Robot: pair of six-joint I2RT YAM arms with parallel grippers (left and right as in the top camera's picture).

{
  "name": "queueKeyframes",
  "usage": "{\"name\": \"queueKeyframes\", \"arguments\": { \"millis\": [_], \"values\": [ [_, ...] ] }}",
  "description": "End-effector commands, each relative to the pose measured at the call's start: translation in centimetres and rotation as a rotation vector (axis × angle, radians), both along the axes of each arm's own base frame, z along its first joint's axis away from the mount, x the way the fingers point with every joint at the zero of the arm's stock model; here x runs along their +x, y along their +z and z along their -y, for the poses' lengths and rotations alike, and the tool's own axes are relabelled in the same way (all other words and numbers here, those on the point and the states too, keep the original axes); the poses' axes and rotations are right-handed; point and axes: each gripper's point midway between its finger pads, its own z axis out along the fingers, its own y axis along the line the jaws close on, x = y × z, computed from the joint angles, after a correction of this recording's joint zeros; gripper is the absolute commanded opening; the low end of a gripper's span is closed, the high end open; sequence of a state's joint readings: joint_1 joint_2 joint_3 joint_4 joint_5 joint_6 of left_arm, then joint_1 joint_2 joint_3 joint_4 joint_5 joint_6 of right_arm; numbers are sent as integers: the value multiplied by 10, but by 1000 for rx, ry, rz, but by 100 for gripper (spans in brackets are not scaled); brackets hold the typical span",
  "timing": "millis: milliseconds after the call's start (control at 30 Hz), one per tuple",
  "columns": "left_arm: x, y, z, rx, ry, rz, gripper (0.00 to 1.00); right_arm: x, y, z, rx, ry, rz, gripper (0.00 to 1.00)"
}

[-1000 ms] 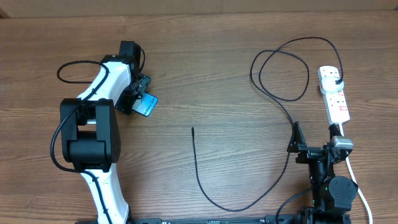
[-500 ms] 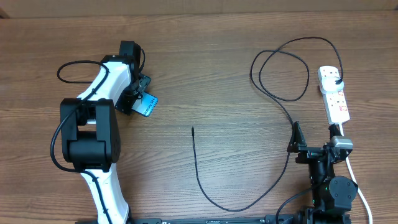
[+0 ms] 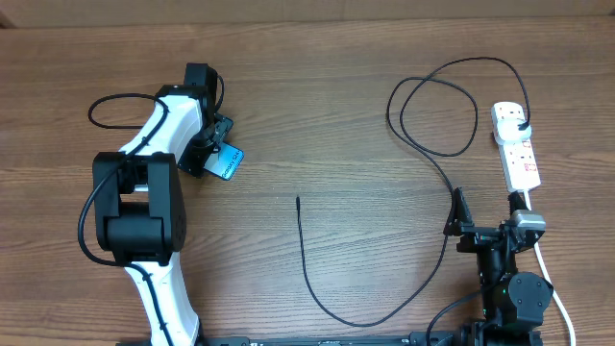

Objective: Plug charger to phone and switch on socket

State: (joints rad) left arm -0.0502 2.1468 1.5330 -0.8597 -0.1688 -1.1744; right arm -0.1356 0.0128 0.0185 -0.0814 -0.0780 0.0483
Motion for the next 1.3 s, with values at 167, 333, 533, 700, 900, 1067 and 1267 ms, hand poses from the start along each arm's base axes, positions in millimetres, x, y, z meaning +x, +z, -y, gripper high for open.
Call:
{"name": "queueKeyframes", "arguments": {
  "millis": [167, 333, 533, 700, 900, 1067, 1267],
  "values": [
    [-19, -26, -4, -7, -39, -88, 100, 0, -2, 0, 1, -1, 3, 100],
    [-19, -27, -2, -17, -64, -93, 100, 0, -2, 0, 1, -1, 3, 100],
    [-18, -27, 0, -23, -64, -88, 100, 0, -2, 0, 1, -1, 3, 100],
    [-18, -27, 0, -23, -64, -88, 100, 0, -2, 0, 1, -1, 3, 100],
    [-17, -27, 0, -24, -64, -85, 100, 0, -2, 0, 1, -1, 3, 100],
    [-17, -27, 6, -58, -66, -85, 100, 0, -2, 0, 1, -1, 3, 100],
    [-17, -27, 5, -54, -67, -86, 100, 0, -2, 0, 1, -1, 3, 100]
  ]
}}
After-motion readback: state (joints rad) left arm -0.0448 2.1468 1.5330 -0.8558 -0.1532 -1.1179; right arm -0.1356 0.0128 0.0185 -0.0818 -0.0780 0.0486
